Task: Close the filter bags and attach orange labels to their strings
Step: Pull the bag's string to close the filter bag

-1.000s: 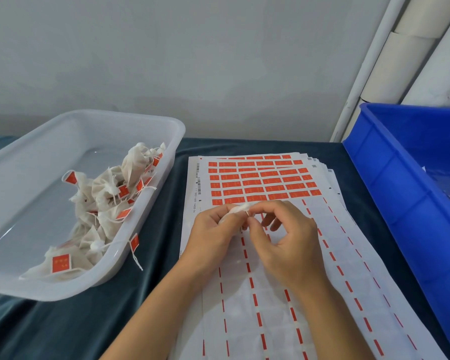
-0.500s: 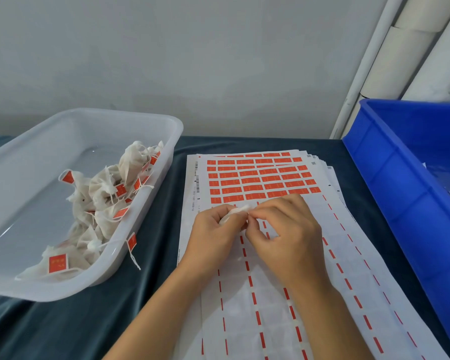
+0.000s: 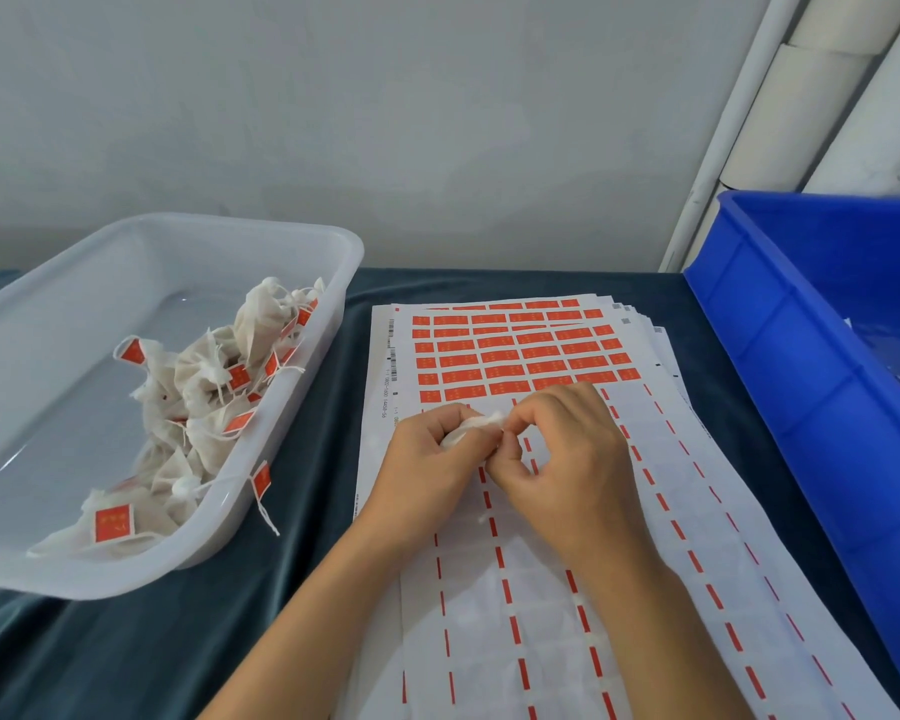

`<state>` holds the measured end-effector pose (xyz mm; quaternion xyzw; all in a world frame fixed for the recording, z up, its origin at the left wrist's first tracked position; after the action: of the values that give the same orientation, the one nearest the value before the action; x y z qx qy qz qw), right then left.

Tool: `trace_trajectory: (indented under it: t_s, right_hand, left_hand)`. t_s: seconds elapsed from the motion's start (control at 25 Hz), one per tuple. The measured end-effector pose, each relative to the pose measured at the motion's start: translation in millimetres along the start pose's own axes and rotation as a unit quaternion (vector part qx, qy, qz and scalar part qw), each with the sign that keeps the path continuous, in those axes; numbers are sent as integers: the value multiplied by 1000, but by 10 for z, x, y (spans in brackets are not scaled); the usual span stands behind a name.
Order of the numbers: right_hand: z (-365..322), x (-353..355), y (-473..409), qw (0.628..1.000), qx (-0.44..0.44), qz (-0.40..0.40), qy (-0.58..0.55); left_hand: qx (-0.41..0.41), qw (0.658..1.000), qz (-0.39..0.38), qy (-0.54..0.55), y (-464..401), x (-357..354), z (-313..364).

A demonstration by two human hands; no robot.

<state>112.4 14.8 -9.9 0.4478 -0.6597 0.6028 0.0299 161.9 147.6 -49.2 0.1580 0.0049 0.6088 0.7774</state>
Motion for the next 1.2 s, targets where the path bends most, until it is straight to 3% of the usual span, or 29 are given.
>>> trace_trajectory:
  t_s: [0.24, 0.44, 0.84, 1.2]
  right_hand:
    - [105, -79, 36, 983, -111, -36, -145]
    - [144, -94, 68, 937, -206, -14, -280]
    - [357, -77, 138, 843, -344, 46, -412]
    - [345, -168, 170, 798, -355, 42, -486]
  left_hand:
    - [-8, 999, -13, 31, 18, 36, 47]
    - [-48, 994, -74, 59, 66, -17, 128]
    - [-14, 997, -55, 61, 7, 71, 60]
    - [6, 997, -15, 78, -5, 86, 4]
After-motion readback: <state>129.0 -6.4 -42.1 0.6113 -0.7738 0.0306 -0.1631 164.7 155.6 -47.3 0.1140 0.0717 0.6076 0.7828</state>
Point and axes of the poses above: each hand's wrist, its own y-axis away from the middle knuckle, its own x-axis out of the back of the hand, z = x × y, the point moved 8 cm from there along -y, towards the middle knuckle, and after that the axes turned 15 degrees about x, right-handed, at the moved point
